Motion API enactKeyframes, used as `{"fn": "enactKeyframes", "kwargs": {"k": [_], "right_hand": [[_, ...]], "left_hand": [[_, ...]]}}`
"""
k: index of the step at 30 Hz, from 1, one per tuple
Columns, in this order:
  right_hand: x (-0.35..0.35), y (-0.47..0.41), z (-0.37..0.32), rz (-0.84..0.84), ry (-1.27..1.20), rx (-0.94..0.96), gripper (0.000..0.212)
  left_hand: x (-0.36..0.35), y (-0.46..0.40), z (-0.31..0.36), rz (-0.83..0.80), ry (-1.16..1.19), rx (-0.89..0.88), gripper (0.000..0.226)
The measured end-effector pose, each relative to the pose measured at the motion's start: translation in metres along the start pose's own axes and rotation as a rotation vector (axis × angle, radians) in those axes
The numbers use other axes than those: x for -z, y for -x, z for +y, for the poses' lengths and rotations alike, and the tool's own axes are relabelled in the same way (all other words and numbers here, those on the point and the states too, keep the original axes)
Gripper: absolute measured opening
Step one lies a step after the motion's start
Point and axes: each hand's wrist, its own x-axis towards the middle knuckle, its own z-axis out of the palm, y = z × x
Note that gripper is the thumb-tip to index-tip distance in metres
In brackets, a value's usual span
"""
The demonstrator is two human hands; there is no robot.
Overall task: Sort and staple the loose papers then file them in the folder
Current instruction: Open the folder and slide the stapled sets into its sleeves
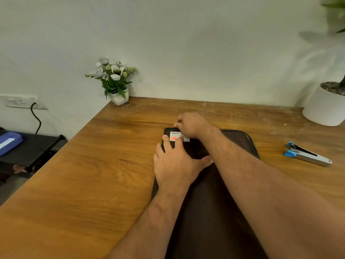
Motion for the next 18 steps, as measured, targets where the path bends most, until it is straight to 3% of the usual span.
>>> {"fn": "enactKeyframes", "kwargs": {"k": [4,7,12,18], "right_hand": [[-0.005,0.078,0.028,0.198,0.234,-0.134,0.039],[-0.008,0.138,0.039,0.235,0.167,-0.282,0.042],[-0.013,0.226,0.047,0.217,0.045,-0.434,0.049],[-0.016,0.271,0.049,0.234,-0.011,-0.440,0.050]], "left_hand": [[0.008,-0.005,-0.005,-0.068,0.018,0.025,0.112],[0.021,0.005,-0.013,-0.140,0.000,0.047,0.100],[0.041,0.052,-0.025,-0.190,-0.037,0.123,0.100],[0.056,0.102,-0.032,-0.192,0.004,0.058,0.097]]}}
